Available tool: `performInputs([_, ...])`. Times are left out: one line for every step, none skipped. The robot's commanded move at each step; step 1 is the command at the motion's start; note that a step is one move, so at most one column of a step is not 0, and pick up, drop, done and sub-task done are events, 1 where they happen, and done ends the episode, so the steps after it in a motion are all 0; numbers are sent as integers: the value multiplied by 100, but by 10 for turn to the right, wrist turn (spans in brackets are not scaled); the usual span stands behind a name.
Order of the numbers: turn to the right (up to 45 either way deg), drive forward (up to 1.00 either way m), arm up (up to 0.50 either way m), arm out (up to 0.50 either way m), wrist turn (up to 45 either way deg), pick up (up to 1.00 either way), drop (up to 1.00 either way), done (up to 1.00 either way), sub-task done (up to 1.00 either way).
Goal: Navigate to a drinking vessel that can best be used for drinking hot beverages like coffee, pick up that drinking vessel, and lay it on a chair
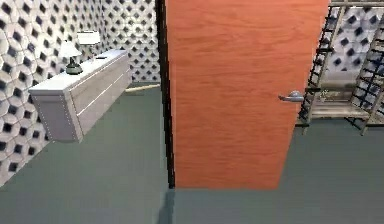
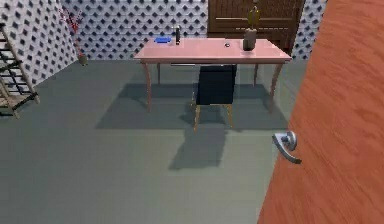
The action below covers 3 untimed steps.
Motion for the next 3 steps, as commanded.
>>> performInputs([-450, 0, 0, 0, 0, 0, 0, 0, 0])
performInputs([-390, 0, 0, 0, 0, 0, 0, 0, 0])
performInputs([0, 40, 0, 0, 0, 0, 0, 0, 0])
